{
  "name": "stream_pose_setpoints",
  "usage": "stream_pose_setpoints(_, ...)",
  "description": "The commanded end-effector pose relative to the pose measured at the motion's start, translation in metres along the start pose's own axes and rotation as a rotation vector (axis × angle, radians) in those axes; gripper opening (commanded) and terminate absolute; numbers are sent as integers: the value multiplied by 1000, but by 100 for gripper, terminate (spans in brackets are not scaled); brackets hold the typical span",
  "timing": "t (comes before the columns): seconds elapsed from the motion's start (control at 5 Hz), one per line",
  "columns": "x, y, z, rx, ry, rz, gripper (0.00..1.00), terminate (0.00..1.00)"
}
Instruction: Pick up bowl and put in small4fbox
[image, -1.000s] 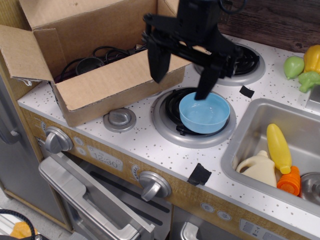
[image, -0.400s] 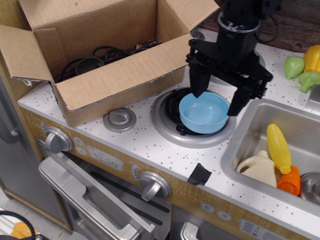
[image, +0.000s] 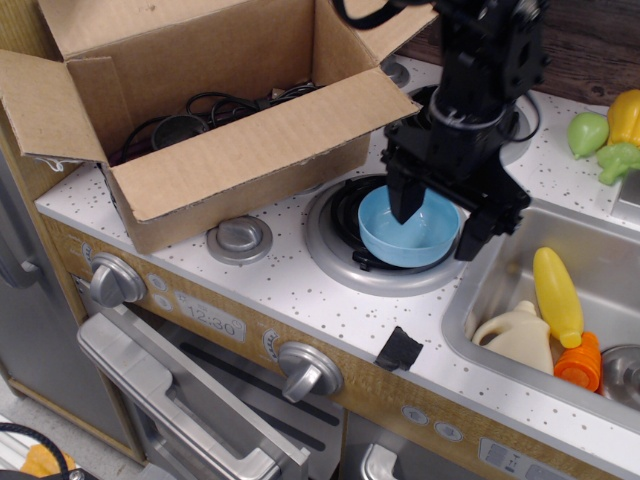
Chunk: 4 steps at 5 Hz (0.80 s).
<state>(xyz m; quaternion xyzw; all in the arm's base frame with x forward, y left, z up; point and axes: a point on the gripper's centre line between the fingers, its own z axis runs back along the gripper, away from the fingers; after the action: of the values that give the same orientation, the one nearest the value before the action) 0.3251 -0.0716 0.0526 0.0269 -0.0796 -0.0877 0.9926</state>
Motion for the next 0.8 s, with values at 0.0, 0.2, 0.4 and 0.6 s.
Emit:
stream_pose_setpoints(0.0,7,6,-22,-24,-87,-36,100,0)
stream_pose_setpoints(0.2,8,1,-31,-21,-89,-16,100,0)
stream_pose_setpoints(0.4,7,-2,-34,-31,-94,-17,0,0)
stream_pose_setpoints(0.6,7,-14,-13,-17,-42,20,0,0)
